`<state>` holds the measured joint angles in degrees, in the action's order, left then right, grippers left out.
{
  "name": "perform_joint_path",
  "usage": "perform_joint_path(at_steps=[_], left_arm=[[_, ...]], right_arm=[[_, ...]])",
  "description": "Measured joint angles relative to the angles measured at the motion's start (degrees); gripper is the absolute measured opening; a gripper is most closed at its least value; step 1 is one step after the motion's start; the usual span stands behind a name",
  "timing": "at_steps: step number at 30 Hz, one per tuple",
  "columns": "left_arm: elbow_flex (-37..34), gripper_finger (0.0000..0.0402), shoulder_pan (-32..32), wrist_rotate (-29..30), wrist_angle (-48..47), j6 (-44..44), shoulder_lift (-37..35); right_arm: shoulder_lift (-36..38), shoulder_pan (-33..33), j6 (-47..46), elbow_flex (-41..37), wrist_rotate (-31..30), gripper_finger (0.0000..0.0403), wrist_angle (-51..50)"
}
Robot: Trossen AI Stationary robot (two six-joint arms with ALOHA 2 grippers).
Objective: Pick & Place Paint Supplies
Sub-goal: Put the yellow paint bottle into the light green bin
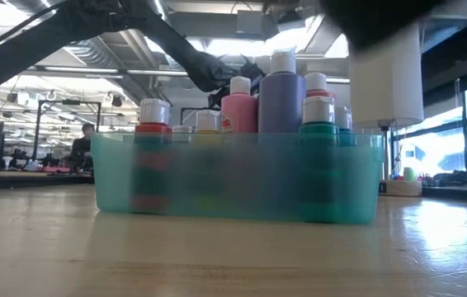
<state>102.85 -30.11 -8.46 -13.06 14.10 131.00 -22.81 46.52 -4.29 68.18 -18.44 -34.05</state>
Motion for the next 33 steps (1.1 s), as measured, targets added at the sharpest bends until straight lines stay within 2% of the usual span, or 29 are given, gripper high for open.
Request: perform_joint_path(at_steps=[3, 8, 11, 14, 19, 22, 27, 33], left_arm=[[-0.06, 0.0115, 0.46, 1.56, -0.81, 0.00, -0.88], [2.40, 0.0115, 2.53, 11.21, -5.42, 5.40, -4.68], [6.37, 0.0115, 3.37, 13.23, -9.58, 6.41, -8.40], [9.70, 0.0115, 4.16, 14.18, -16.25, 3.12, -11.16], [12.68, 0.0115, 7.79, 19.65, -24.65, -4.16, -19.02], [12.70, 0.0115, 11.76, 26.02, -30.09, -11.09, -23.48], [12.61, 0.0115, 21.28, 40.62, -36.99, -23.93, -28.94], [12.59, 0.0115, 34.73, 51.75, -43.34, -43.00, -30.25]], right_arm=[[0.00, 0.00, 0.00, 0.00, 0.00, 0.0131, -0.01], [0.00, 0.00, -0.38, 0.00, 0.06, 0.0131, -0.03], [0.00, 0.00, -1.49, 0.00, 0.44, 0.0131, -0.13], [0.00, 0.02, -2.93, 0.00, 0.48, 0.0131, -1.00], [0.00, 0.02, -4.31, 0.00, 1.19, 0.0131, -2.44], [0.02, 0.00, -4.27, 0.00, 3.12, 0.0131, -2.54], [0.02, 0.02, -3.89, 0.00, 4.26, 0.0131, -2.61], [0.04, 0.01, -1.19, 0.00, 4.20, 0.0131, -2.60]])
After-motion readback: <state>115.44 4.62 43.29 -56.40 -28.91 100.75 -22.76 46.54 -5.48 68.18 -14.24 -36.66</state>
